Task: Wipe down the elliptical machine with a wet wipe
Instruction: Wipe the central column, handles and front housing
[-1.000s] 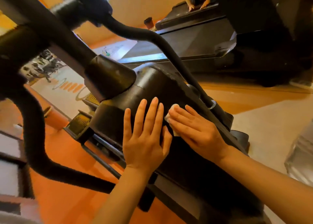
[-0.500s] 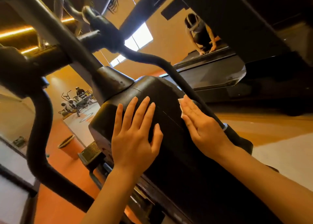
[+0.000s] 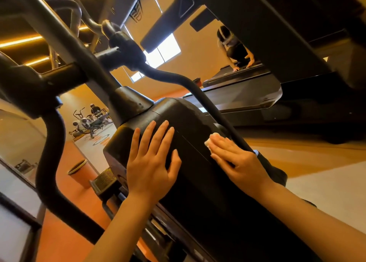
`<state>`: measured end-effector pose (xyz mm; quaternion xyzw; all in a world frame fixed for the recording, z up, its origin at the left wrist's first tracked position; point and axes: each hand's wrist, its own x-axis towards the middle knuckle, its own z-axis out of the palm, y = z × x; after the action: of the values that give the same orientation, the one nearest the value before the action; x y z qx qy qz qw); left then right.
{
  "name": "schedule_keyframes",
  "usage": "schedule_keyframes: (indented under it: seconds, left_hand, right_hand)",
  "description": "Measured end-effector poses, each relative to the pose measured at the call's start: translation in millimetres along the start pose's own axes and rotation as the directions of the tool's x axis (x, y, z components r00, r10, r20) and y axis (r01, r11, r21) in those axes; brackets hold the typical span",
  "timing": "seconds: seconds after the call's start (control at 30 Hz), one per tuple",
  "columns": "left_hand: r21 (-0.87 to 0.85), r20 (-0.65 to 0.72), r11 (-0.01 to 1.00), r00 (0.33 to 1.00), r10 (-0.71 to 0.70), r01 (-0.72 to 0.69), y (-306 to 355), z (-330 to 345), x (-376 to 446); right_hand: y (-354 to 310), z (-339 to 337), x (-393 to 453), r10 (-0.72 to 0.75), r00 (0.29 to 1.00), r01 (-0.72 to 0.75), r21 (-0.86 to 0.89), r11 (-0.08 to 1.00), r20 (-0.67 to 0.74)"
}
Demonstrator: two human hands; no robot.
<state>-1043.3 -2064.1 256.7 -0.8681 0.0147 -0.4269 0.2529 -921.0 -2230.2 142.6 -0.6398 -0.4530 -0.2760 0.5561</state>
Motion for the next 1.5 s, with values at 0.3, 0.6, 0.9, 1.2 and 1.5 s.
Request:
schedule_keyframes:
  seconds: [0.3,0.6,0.9,1.2,1.5]
  left_hand:
    - [-0.013,-0.033,1.000,0.999,0.024,-0.024,-1,3,-1]
    - [-0.004,-0.030,1.000,1.000,0.006,-0.006,1,3,-3]
    - [0.001,-0.032,1.000,0.999,-0.006,0.006,1,6,-4]
    - [0.033,-0.003,0.999,1.000,-0.012,0.012,4,4,-4]
    - [0.050,0.063,0.998,0.997,-0.052,0.049,10,1,-4]
  right_hand:
    - [-22,12,-45,-0.283,0.951,0.299,-0.131,0.945,0.128]
    - [14,-1,-26,0.094,0.995,-0.097,-0.135,0.986,-0.024]
    - [-19,2,-52,-0.269,0.926,0.304,-0.100,0.948,0.264]
    - [-1,-7,-47,0.282,0.951,-0.288,0.032,0.957,0.124]
    - [-27,-6,-101,-0.057,0.958,0.103,-0.151,0.983,0.283]
